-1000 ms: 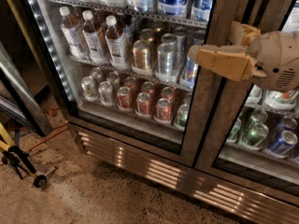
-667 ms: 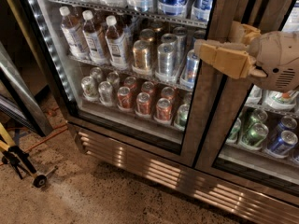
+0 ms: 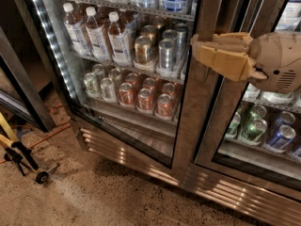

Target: Open left fridge door

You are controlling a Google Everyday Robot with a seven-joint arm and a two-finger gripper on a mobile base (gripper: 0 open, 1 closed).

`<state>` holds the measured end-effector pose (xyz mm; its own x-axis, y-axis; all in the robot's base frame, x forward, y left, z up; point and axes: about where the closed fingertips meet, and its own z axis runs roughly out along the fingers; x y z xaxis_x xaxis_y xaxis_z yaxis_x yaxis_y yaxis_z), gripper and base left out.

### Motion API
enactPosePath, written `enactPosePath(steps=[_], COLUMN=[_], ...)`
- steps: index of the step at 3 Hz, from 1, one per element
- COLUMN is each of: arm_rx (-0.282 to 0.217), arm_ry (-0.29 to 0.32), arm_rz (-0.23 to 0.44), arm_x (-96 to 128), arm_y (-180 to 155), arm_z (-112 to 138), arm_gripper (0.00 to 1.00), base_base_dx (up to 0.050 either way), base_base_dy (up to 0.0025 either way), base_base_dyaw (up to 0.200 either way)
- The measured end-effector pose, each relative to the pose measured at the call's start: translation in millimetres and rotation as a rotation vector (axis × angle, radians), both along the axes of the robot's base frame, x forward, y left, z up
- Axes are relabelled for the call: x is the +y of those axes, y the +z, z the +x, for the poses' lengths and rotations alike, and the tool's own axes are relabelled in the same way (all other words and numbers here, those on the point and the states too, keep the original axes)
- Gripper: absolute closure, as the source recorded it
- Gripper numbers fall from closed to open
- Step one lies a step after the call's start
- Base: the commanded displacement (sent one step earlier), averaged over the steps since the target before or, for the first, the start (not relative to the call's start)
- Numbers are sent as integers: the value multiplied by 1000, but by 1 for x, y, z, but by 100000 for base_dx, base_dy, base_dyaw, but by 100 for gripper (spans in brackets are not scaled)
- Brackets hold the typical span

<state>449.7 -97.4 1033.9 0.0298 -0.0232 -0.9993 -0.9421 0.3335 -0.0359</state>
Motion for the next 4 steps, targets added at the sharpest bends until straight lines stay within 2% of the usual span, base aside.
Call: enactPosePath(steps=[2,3,4], arm_rx=[0,-1,-1], arm_ry=[0,1,1], arm_rz=[0,0,0], arm_x=[0,1,1], arm_y=[0,0,0], arm_z=[0,0,0], arm_gripper=[100,100,100], base_base_dx=[-5001,-4,0], base_base_dy=[-3,4,0], base_base_dyaw=[16,-20046,0])
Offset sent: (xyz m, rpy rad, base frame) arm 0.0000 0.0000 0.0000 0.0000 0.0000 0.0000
